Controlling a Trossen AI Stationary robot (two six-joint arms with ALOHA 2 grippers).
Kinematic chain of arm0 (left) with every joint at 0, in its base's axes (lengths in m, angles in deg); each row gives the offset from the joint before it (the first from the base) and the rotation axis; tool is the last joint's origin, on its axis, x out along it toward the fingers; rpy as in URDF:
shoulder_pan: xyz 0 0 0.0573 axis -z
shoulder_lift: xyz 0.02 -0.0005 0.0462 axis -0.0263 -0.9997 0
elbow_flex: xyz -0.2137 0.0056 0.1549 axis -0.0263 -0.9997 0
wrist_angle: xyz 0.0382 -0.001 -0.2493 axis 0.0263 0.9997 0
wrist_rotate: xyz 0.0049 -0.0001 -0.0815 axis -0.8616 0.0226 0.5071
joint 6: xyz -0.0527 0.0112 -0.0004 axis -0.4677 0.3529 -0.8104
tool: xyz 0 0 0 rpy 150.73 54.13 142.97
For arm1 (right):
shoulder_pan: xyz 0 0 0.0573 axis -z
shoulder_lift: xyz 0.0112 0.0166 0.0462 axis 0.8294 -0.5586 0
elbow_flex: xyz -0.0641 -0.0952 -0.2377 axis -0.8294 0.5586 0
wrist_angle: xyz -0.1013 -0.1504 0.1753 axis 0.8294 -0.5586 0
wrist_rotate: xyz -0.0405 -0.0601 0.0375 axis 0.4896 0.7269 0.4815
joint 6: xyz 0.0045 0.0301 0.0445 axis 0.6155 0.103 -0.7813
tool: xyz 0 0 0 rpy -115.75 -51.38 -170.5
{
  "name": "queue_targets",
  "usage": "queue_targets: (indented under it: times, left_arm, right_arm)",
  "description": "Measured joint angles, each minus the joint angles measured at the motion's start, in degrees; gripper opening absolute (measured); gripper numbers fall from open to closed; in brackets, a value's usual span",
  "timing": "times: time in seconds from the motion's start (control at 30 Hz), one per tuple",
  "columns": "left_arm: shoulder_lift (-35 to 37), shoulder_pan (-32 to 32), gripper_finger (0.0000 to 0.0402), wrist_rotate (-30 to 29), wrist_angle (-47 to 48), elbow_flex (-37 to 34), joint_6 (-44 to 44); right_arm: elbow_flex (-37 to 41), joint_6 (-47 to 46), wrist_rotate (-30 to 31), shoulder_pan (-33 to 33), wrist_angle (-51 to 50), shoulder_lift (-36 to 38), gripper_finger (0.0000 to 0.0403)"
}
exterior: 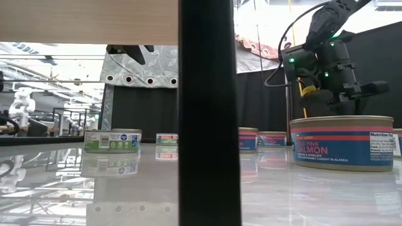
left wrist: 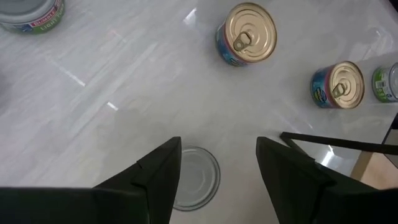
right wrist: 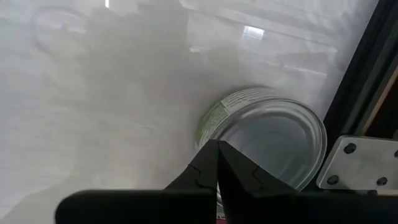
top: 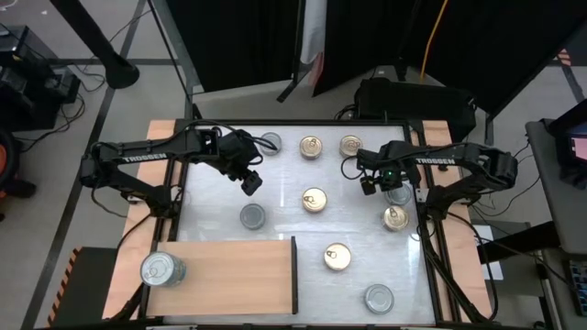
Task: Stack canned seafood by type on shelf
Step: Put the green tuna can on the shelf
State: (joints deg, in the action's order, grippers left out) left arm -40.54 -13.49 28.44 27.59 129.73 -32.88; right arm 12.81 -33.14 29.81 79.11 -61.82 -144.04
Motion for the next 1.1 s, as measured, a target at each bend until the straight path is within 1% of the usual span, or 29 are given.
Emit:
queue_targets:
  times: [0.27, 0.57, 1.1]
  left_arm:
    - [0.0, 0.0, 0.0215, 0.0, 0.0, 0.0, 0.0]
    - [0.0, 0.0, 0.0215, 0.0, 0.0, 0.0, -0.1]
    - [0.0, 0.0, 0.0215, 0.0, 0.0, 0.0, -0.6]
  right_arm:
    - [0.0, 0.3, 0.1, 0.0, 0.0, 0.0, 0.0000]
    - [3.4, -0.5, -1.1, -1.2, 1.5, 0.1, 0.0000]
    - [2.0, -1.9, -1.7, -2.8, 2.2, -0.1, 0.0000]
